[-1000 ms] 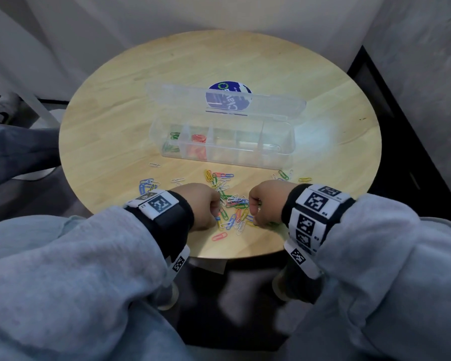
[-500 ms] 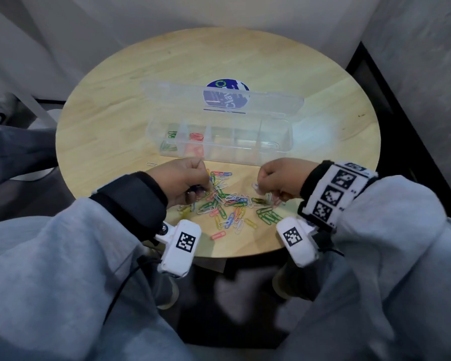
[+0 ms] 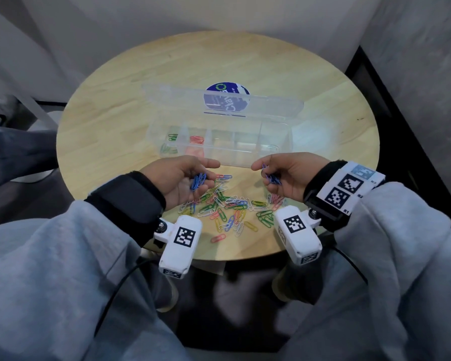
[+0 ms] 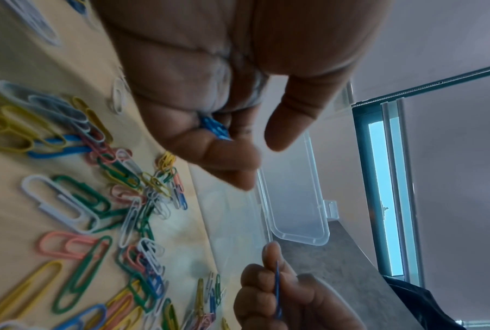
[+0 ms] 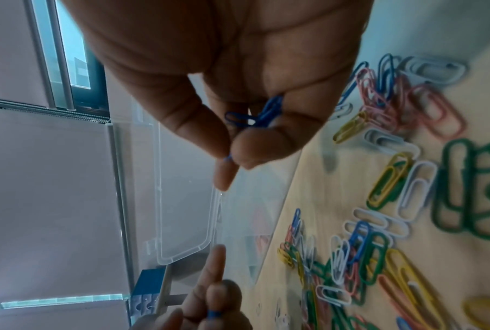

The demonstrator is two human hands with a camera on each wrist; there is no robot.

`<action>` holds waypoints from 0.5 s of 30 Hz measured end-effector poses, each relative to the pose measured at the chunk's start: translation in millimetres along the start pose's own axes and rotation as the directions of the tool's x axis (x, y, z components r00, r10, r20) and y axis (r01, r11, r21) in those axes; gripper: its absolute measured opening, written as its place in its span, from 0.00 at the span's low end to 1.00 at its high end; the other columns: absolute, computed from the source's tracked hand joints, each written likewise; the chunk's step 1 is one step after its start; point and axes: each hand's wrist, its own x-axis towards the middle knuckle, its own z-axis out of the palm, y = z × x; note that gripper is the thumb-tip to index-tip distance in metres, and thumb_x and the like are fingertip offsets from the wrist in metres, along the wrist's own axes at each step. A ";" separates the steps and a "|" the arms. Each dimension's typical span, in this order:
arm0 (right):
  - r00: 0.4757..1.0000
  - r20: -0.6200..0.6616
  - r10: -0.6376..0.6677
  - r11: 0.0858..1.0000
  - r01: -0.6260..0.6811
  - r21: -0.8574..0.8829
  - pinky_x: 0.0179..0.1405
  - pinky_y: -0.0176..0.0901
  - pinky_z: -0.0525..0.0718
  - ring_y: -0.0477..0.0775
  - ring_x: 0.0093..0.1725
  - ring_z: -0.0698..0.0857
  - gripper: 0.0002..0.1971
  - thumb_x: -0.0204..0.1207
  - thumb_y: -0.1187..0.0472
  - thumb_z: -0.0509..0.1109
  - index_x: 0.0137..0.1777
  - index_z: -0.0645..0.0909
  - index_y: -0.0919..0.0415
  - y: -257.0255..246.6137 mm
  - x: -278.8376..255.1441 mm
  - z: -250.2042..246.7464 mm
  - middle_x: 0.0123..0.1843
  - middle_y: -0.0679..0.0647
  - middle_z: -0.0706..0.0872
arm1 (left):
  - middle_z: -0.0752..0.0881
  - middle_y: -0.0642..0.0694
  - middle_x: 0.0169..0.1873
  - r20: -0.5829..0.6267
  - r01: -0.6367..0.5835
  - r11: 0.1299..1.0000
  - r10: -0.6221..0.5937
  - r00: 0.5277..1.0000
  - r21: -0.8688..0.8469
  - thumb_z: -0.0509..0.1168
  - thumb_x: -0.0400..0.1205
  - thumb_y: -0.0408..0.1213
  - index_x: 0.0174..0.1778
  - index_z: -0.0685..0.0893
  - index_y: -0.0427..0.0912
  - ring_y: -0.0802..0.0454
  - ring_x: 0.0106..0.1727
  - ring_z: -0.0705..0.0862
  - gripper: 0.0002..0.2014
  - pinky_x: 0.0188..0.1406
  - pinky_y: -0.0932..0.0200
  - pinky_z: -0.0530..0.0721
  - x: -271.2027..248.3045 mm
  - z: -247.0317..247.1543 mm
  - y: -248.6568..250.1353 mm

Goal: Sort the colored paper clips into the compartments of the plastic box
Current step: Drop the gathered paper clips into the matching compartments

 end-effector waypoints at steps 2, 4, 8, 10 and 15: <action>1.000 -0.008 0.004 0.998 -0.003 0.058 0.20 0.30 0.81 0.46 0.20 0.79 0.14 0.78 0.75 0.51 0.38 0.78 0.67 -2.1 -0.2 4.1 0.32 0.58 0.74 | 0.84 0.40 0.40 0.004 -0.019 0.998 0.019 1.000 -0.064 0.49 0.82 0.29 0.50 0.82 0.36 0.55 0.28 0.88 0.15 0.30 0.67 0.87 0.6 -1.4 2.8; 1.000 -0.006 0.005 0.993 -0.004 0.116 0.24 0.33 0.86 0.51 0.29 0.82 0.14 0.78 0.75 0.51 0.39 0.77 0.70 -6.1 -0.5 9.1 0.36 0.62 0.77 | 0.85 0.39 0.44 0.012 -0.031 0.993 0.033 0.999 -0.117 0.49 0.82 0.32 0.51 0.81 0.35 0.53 0.33 0.91 0.15 0.35 0.63 0.89 0.8 -4.1 6.7; 0.999 0.037 -0.009 0.975 0.000 0.223 0.32 0.37 0.88 0.59 0.43 0.82 0.15 0.77 0.77 0.46 0.47 0.75 0.73 -19.7 2.1 18.9 0.44 0.67 0.79 | 0.86 0.37 0.47 -0.005 -0.071 0.977 0.071 0.997 -0.200 0.49 0.82 0.34 0.51 0.81 0.33 0.49 0.39 0.91 0.15 0.38 0.61 0.89 0.1 -8.1 15.5; 0.999 0.017 -0.036 0.966 0.030 0.257 0.32 0.37 0.88 0.63 0.49 0.82 0.16 0.76 0.78 0.45 0.51 0.74 0.74 -27.9 8.0 26.5 0.47 0.69 0.79 | 0.85 0.37 0.47 -0.028 -0.095 0.971 0.091 0.995 -0.219 0.48 0.83 0.35 0.50 0.80 0.34 0.47 0.45 0.88 0.16 0.37 0.61 0.89 1.4 -10.1 18.8; 0.992 -0.034 -0.125 0.939 0.129 0.319 0.26 0.34 0.86 0.61 0.45 0.78 0.14 0.76 0.79 0.46 0.41 0.72 0.70 -46.8 26.7 49.6 0.49 0.65 0.73 | 0.84 0.39 0.47 -0.059 -0.144 0.960 0.133 0.989 -0.242 0.47 0.82 0.35 0.48 0.80 0.35 0.48 0.49 0.84 0.16 0.40 0.63 0.88 9.9 -12.8 26.7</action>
